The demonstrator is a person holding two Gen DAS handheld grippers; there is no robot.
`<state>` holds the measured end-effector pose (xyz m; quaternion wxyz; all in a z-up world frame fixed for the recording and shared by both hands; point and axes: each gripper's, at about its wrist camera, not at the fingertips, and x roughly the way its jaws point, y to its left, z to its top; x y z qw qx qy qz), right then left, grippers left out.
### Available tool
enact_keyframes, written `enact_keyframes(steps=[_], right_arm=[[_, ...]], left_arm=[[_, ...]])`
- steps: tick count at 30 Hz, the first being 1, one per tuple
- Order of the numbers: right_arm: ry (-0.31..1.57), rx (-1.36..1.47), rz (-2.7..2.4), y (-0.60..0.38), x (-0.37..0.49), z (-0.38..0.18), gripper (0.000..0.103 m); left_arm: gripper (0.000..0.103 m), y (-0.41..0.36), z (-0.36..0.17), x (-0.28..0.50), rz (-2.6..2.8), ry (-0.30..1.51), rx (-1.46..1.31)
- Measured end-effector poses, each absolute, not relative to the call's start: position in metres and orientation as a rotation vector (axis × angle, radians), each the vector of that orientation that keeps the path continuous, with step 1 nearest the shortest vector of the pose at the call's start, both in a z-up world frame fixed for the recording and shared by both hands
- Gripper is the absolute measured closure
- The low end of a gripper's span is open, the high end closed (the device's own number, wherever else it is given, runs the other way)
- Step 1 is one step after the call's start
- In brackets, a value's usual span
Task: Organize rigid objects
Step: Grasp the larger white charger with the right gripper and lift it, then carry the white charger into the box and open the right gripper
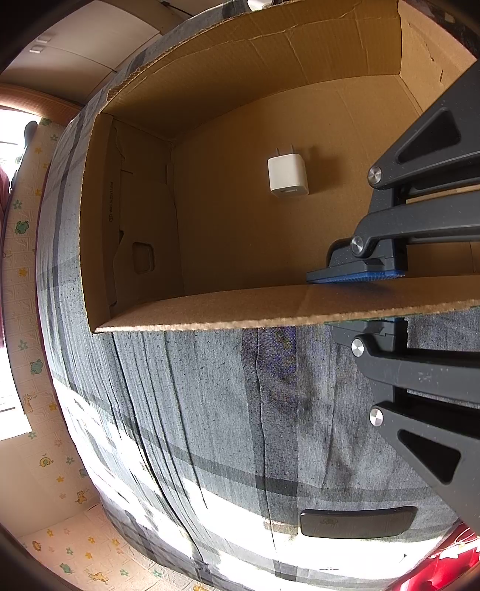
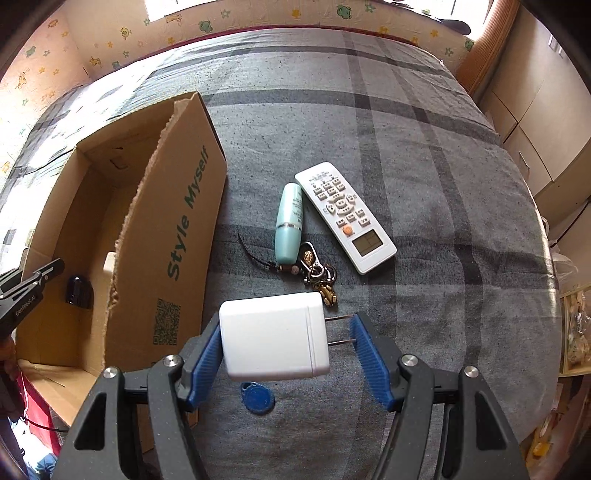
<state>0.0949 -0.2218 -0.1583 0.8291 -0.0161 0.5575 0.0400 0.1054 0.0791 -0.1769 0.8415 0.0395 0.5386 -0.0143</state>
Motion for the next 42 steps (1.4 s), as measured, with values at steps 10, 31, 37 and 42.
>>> enact_keyframes(steps=[10, 31, 37, 42], right_arm=[[1.116, -0.068, 0.124, -0.198, 0.103, -0.119, 0.032], [1.07, -0.118, 0.289, -0.11, 0.121, -0.093, 0.032], [1.095, -0.139, 0.335, -0.079, 0.127, -0.104, 0.032], [1.126, -0.152, 0.349, -0.058, 0.134, -0.12, 0.032]], left_arm=[[0.089, 0.079, -0.177, 0.106, -0.031, 1.137, 0.081], [0.089, 0.081, -0.179, 0.106, -0.035, 1.138, 0.07], [0.089, 0.082, -0.179, 0.106, -0.036, 1.137, 0.066], [0.089, 0.082, -0.179, 0.106, -0.037, 1.138, 0.064]])
